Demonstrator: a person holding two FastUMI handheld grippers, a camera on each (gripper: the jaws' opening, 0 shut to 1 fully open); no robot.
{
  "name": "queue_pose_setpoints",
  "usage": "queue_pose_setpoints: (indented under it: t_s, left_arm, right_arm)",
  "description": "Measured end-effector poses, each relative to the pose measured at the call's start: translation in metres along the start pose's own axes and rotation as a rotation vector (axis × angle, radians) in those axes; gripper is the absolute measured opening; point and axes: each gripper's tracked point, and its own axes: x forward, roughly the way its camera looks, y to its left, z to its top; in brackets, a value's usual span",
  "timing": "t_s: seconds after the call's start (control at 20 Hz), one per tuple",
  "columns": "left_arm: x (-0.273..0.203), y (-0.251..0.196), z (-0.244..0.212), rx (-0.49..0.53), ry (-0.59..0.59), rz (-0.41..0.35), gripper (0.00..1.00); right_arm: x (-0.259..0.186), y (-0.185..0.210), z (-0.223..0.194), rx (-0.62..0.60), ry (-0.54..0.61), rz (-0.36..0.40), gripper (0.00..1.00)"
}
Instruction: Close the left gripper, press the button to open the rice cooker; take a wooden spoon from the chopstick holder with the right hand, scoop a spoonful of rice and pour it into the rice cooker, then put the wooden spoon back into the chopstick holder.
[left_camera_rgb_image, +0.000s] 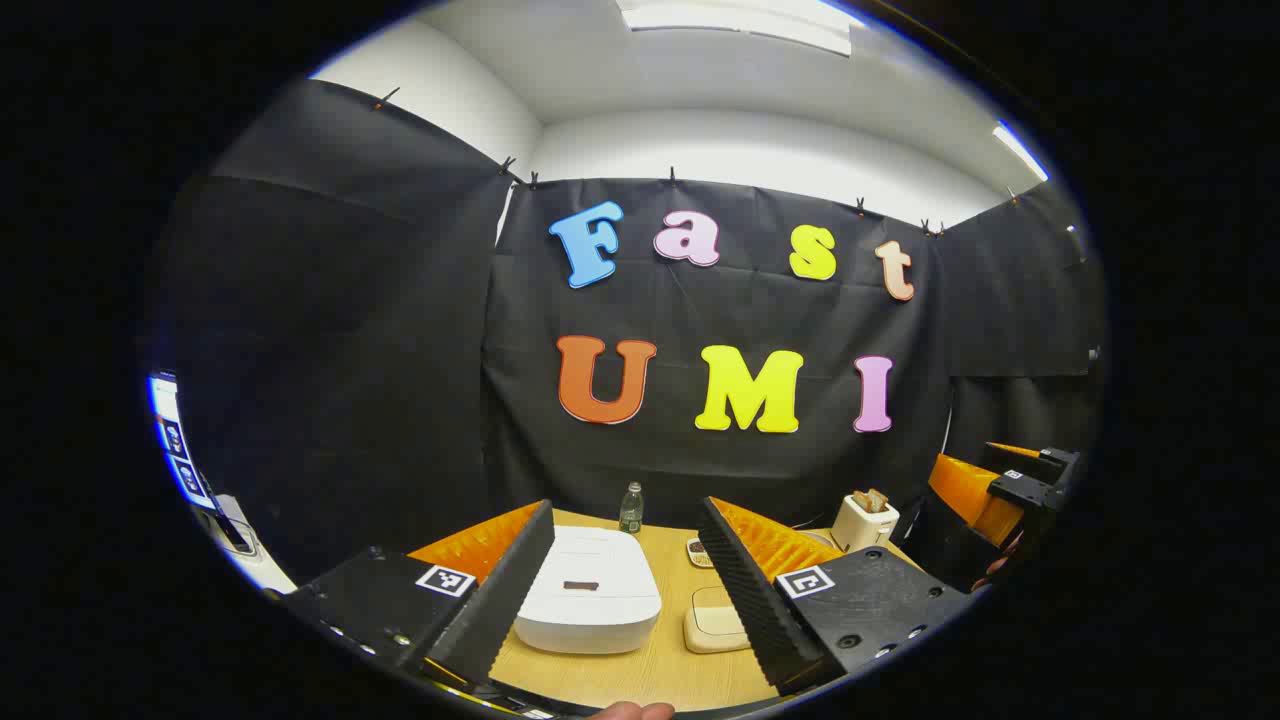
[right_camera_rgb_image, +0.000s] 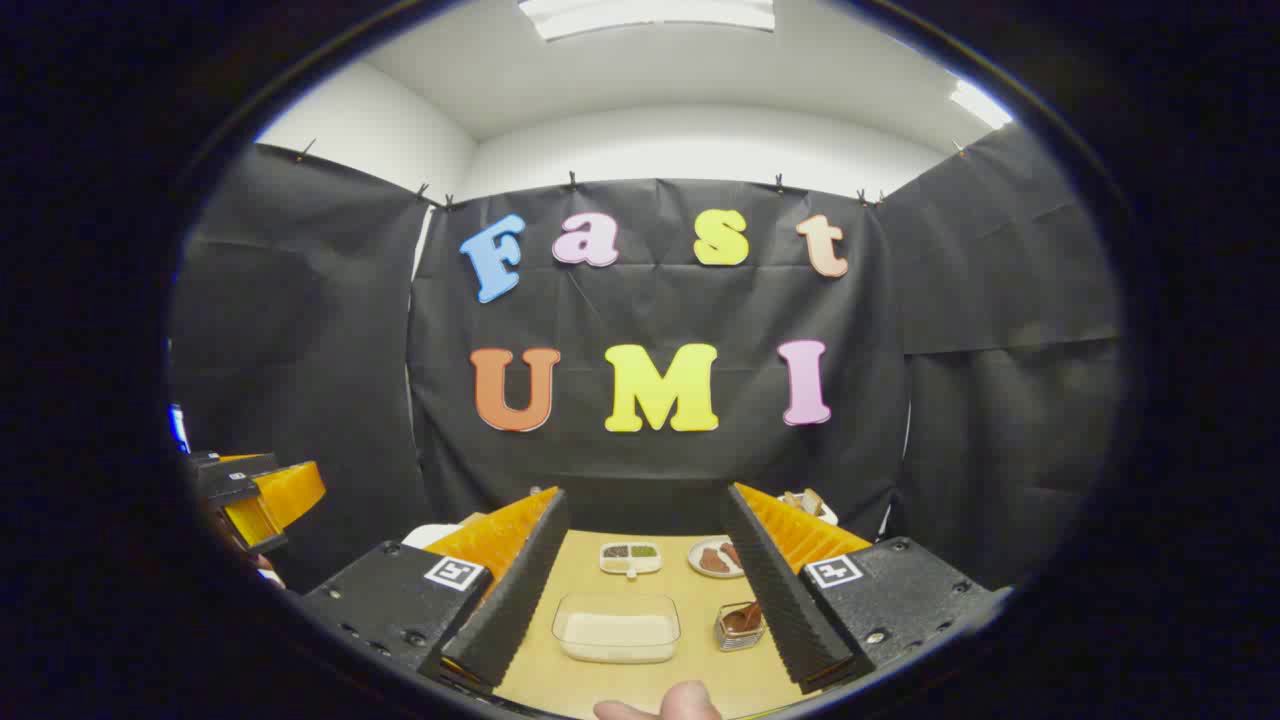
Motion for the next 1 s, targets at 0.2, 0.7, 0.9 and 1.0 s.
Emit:
queue_pose_setpoints:
  t_s: [0.2,0.7,0.9,1.0]
  left_arm:
    - [-0.002,0.006,-0.001,0.005,0.009,0.009,0.94]
    - [0.006,0.013,0.002,0.008,0.001,0.027,0.94]
    - [0.013,0.019,0.010,0.016,-0.021,0.038,0.94]
    - [0.017,0.022,0.009,0.019,-0.020,0.041,0.94]
  right_arm:
    - [0.003,0.002,-0.001,0.006,-0.001,-0.001,0.99]
    - [0.013,0.001,-0.007,0.018,0.022,-0.007,1.00]
    - [0.021,0.003,-0.011,0.014,0.027,-0.003,1.00]
    - [0.024,0.004,-0.011,0.011,0.027,-0.001,0.99]
